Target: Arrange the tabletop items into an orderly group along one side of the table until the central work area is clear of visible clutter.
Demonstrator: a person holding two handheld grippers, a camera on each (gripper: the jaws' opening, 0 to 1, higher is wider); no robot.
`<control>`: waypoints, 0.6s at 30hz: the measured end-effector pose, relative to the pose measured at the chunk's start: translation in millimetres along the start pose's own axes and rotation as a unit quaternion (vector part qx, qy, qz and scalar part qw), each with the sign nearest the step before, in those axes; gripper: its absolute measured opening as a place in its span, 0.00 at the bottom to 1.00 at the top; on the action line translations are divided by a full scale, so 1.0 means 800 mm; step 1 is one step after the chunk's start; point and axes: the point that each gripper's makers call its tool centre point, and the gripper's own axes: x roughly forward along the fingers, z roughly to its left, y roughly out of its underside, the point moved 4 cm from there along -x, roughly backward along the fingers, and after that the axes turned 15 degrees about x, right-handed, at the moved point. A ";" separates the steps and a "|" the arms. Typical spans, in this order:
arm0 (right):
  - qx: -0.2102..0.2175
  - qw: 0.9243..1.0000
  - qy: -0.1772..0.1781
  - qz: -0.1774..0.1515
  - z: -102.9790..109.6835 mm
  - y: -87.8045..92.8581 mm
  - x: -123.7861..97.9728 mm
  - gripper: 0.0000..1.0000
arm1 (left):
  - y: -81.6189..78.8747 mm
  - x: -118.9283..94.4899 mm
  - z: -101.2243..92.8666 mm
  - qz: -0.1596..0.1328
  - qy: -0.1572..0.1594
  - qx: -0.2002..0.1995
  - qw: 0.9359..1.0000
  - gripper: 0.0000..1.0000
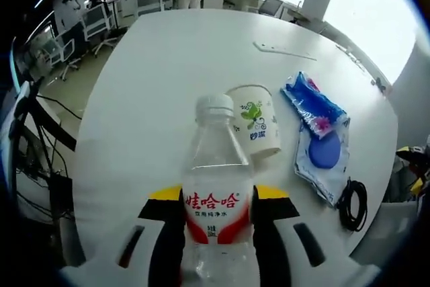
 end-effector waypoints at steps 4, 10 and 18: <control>-0.001 1.000 -0.001 -0.002 0.002 -0.002 0.000 0.75 | -0.003 -0.006 0.002 -0.009 -0.006 -0.001 1.000 0.37; -0.004 1.000 -0.003 -0.002 0.004 -0.002 0.001 0.75 | -0.004 -0.012 0.003 -0.019 -0.011 0.000 1.000 0.37; -0.005 1.000 -0.004 -0.004 0.005 -0.003 0.000 0.75 | -0.007 -0.020 0.003 -0.029 -0.016 -0.002 0.999 0.37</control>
